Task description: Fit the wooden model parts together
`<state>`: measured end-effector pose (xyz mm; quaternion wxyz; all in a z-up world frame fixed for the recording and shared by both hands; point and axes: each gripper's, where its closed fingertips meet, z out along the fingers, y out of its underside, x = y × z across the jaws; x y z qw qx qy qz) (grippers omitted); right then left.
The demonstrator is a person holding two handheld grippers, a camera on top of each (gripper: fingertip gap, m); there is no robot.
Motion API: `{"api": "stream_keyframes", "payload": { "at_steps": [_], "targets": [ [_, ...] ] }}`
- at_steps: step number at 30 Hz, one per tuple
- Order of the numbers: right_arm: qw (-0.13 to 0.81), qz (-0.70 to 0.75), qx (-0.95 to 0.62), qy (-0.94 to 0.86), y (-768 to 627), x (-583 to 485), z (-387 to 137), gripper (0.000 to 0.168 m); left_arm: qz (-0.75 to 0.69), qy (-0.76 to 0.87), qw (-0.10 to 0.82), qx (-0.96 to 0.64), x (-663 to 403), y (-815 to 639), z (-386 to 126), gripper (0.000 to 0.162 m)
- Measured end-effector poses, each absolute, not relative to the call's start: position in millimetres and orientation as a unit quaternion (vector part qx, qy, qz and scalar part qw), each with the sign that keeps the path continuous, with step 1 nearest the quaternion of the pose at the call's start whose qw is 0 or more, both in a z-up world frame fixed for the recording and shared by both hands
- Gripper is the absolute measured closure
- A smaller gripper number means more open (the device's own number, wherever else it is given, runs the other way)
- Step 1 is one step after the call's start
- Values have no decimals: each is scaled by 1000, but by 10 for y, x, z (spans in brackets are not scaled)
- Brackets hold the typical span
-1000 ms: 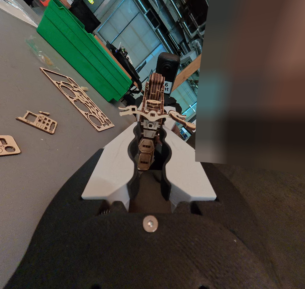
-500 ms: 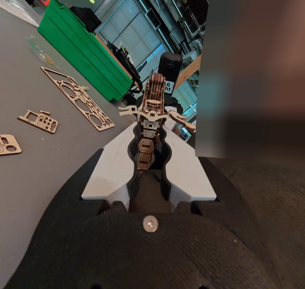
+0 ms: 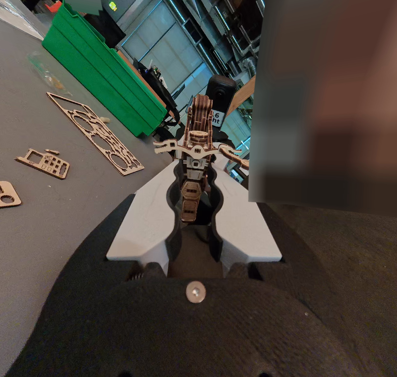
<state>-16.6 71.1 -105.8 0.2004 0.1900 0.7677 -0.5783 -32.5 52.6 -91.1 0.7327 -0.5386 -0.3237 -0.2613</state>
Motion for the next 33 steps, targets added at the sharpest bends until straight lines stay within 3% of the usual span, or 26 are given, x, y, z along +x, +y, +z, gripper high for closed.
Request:
{"api": "stream_keyframes", "payload": {
  "at_steps": [1, 33],
  "targets": [
    [203, -579, 190, 766, 711, -162, -1055, 140, -260, -323, 733, -539, -325, 528, -910, 143],
    [208, -568, 195, 772, 729, -138, -1091, 146, -238, -321, 722, -566, -294, 577, -958, 143]
  ]
}}
